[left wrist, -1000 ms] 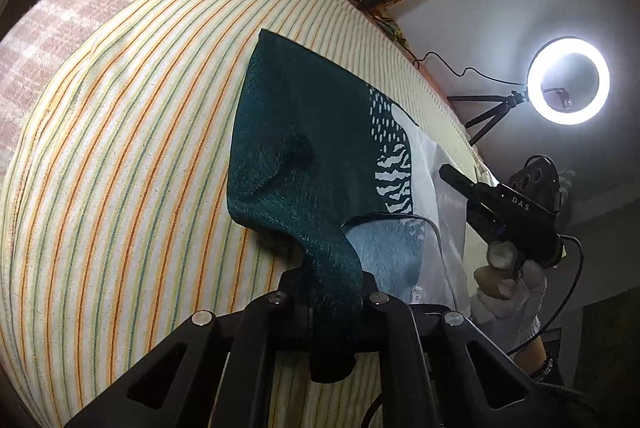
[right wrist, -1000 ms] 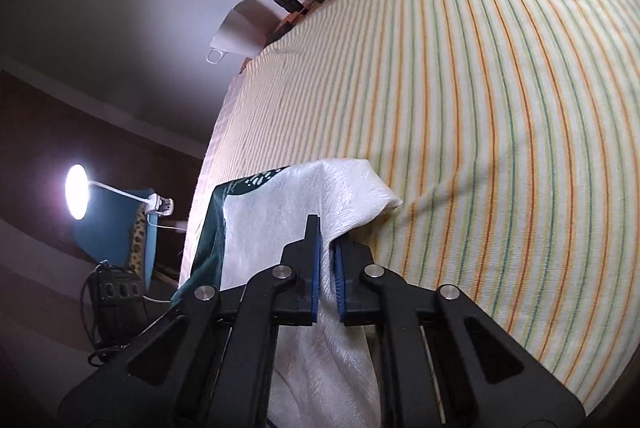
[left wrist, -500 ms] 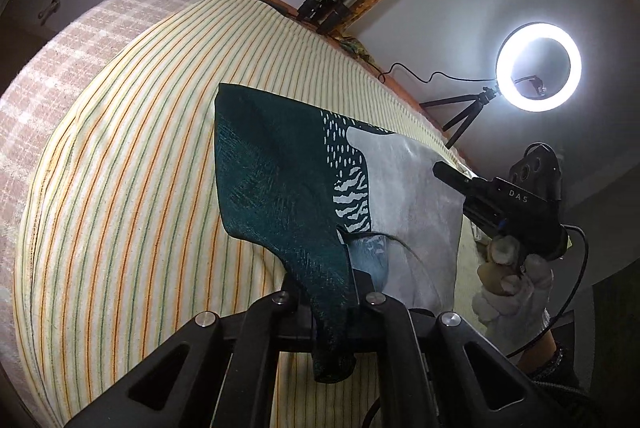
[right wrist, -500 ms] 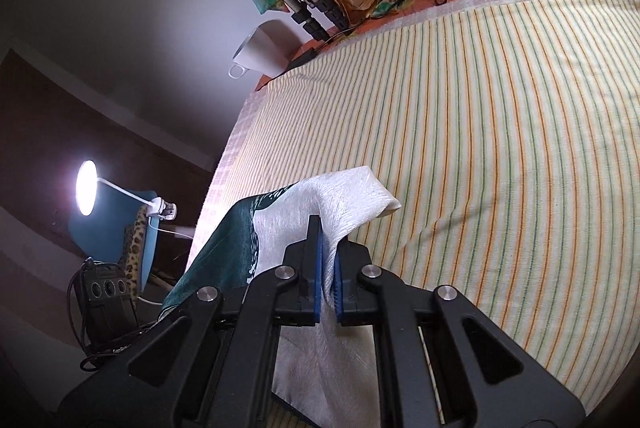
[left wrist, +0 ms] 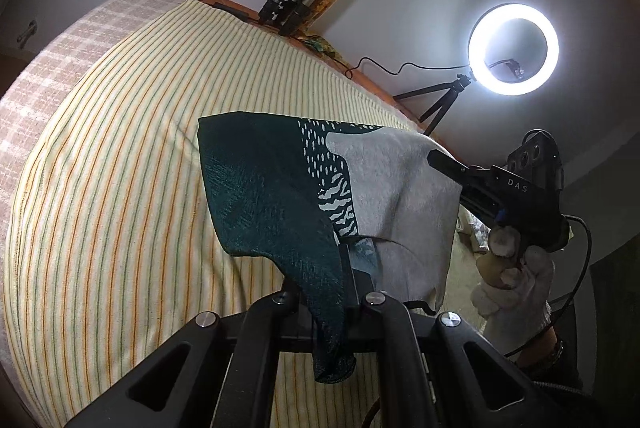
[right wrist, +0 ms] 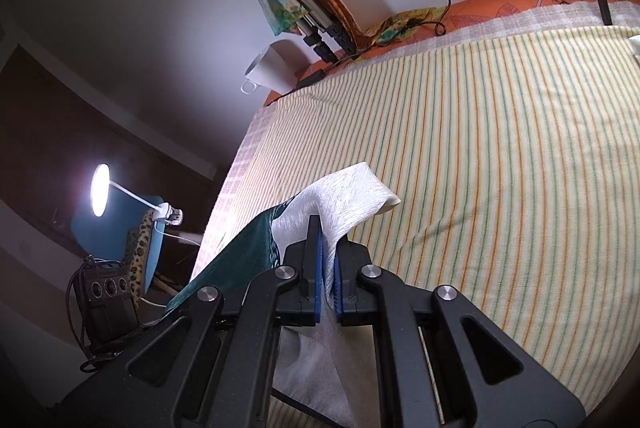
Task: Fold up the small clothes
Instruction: 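Lift the folded bundle with both grippers and carry it toward the pillow, then lower the bundle onto the stack and open both grippers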
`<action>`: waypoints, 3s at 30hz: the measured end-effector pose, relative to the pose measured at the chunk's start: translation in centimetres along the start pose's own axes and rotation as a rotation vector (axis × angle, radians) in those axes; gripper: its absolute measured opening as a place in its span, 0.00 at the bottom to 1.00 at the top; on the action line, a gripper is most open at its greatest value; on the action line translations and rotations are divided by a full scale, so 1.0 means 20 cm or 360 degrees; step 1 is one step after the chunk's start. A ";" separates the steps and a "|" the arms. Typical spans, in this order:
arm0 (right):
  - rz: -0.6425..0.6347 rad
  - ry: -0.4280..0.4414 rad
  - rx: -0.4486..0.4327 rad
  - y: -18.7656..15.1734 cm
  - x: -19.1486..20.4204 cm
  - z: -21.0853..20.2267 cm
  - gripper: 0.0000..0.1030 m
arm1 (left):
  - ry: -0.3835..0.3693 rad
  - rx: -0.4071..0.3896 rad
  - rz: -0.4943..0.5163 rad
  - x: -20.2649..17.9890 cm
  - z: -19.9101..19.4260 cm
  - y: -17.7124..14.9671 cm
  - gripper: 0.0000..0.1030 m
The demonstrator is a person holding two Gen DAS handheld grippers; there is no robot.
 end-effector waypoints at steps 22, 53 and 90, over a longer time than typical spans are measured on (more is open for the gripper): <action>-0.0009 -0.0177 -0.0270 0.28 -0.37 -0.67 0.05 | -0.0228 0.0036 0.0293 -0.68 0.53 0.27 0.03; 0.0098 -0.0530 -0.0736 0.93 -1.26 -1.48 0.05 | -0.0366 0.0086 0.0729 -1.72 1.59 0.50 0.03; 0.0050 -0.0899 -0.0895 0.73 -1.15 -1.66 0.83 | 0.0048 -0.0033 0.1111 -1.86 1.24 0.34 1.00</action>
Point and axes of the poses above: each gripper's, at about its wrist camera, not at the fingertips, and z roughly the way its jaws point, x to its left, y to its top, the point moved 2 cm from there along z, roughly the way its jaws point, and after that the axes turned 10 degrees about z, right-handed, at the moved point
